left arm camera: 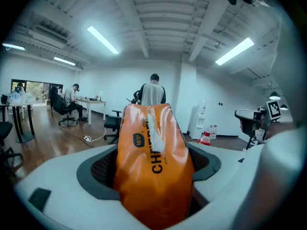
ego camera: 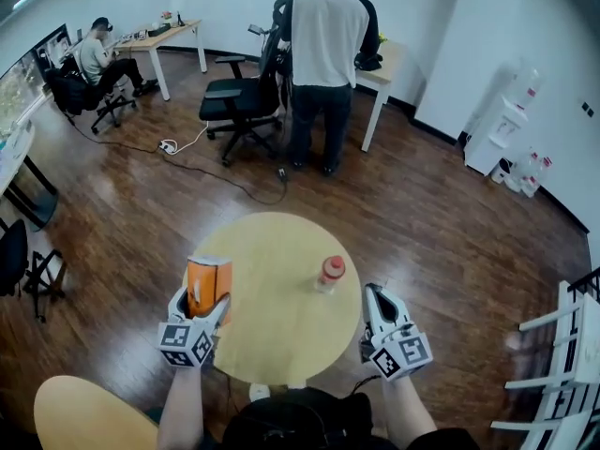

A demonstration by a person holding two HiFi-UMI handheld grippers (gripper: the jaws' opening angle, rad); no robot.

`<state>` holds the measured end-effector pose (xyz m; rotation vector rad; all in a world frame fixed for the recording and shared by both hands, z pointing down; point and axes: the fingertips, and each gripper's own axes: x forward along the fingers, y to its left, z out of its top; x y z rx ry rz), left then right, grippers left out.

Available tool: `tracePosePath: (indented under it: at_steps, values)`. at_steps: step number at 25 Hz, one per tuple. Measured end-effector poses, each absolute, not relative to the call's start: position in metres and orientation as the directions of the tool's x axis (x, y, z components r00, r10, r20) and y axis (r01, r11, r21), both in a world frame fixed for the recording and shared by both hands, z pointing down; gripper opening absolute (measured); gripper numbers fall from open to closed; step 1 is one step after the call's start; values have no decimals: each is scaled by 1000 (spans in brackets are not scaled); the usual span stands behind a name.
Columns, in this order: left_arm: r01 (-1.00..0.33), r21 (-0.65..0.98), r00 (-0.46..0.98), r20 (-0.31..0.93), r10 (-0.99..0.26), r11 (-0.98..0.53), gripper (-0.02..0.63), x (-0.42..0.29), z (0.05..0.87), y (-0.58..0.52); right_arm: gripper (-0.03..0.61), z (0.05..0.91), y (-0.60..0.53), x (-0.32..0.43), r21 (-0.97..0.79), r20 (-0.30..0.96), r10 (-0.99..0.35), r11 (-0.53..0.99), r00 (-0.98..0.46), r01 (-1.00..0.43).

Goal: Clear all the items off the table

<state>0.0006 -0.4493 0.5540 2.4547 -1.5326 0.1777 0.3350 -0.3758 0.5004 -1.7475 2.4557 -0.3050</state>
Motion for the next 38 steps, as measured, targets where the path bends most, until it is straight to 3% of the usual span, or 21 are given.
tracePosePath:
  at_steps: [4, 9, 17, 24, 38]
  values:
    - [-909, 119, 412, 123, -903, -399, 403, -18, 517, -434, 5, 474, -392, 317, -211, -65, -934, 357, -351, -910]
    - [-948, 116, 301, 26, -953, -296, 403, -56, 488, -408, 5, 453, -418, 266, -177, -130, -860, 509, -493, -842]
    - [-984, 171, -59, -8, -998, 56, 403, -167, 482, -291, 5, 475, -441, 141, -242, -133, -636, 765, -760, -597]
    - [-910, 243, -364, -79, -928, 336, 403, -234, 475, -158, 5, 465, -393, 33, -215, -122, -385, 910, -915, -354]
    - [-743, 196, -668, -151, -729, 640, 403, -334, 450, 156, 5, 426, -180, -164, -133, -187, -77, 990, -979, -53]
